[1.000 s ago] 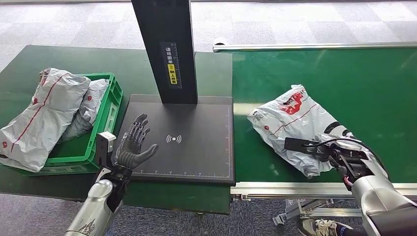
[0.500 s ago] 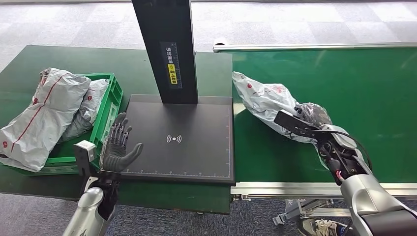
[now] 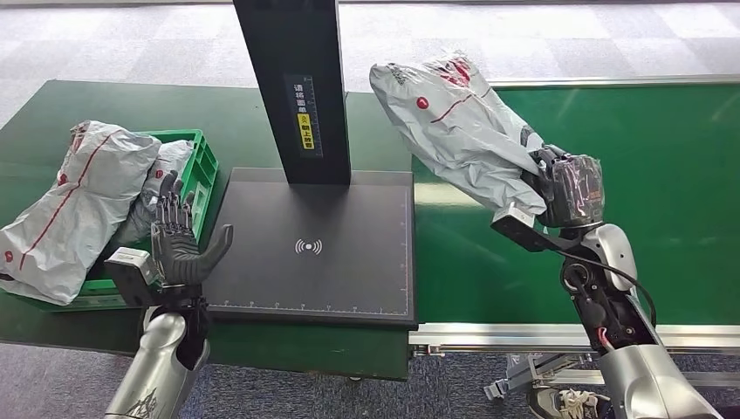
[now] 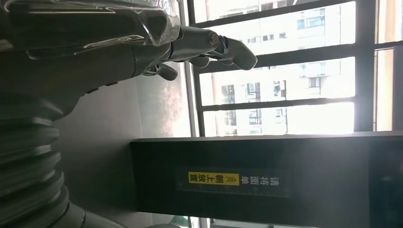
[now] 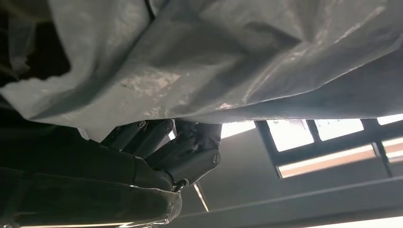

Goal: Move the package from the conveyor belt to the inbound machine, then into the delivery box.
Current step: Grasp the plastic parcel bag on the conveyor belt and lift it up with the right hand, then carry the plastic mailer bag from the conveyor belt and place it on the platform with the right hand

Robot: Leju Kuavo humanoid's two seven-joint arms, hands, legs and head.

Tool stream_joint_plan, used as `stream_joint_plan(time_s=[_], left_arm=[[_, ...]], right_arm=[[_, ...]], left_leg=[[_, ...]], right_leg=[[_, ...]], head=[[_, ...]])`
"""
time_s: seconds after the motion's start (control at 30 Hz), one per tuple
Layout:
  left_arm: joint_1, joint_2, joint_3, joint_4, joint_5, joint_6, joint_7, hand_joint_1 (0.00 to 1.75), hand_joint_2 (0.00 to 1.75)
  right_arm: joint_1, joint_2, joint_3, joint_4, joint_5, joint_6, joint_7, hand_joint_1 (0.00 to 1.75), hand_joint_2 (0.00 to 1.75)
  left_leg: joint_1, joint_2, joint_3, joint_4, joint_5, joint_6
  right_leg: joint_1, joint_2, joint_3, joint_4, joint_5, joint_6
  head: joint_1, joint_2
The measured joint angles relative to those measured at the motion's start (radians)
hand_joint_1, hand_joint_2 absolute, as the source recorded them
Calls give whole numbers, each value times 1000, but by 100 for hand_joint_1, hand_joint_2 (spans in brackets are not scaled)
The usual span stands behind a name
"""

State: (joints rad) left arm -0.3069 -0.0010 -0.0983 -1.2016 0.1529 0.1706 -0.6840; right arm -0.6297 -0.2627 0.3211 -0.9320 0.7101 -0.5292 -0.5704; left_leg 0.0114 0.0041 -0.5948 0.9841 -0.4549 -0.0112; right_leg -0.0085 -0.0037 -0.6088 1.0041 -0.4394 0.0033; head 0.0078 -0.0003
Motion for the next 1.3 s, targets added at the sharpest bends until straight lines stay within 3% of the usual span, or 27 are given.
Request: stream_joint_plan(time_s=[0.23,0.53,0.83,1.3], left_arm=[[-25,0,-8,0,22,18,-10,0,175],[-42,0,-28,10,33,16,-14,0,175],[-50,0,-37,27,36,4,-14,0,175],[-79,-6,-60,63,40,-14,-8,0,175]], right_arm=[[77,3,60,-179,134,-131,-14,175,175],[83,11,239,-208,329,-110,8,175,175],[38,24,377,-149,323,-29,9,175,175],[-10,113,572,62,262,69,-59,175,175]], left_leg=[[0,0,0,0,0,0],[0,1,0,0,0,0],[0,1,0,0,0,0],[0,1,0,0,0,0]], right_leg=[[0,0,0,0,0,0],[0,0,0,0,0,0],[0,0,0,0,0,0],[0,0,0,0,0,0]], head=[[0,0],[0,0],[0,0],[0,0]])
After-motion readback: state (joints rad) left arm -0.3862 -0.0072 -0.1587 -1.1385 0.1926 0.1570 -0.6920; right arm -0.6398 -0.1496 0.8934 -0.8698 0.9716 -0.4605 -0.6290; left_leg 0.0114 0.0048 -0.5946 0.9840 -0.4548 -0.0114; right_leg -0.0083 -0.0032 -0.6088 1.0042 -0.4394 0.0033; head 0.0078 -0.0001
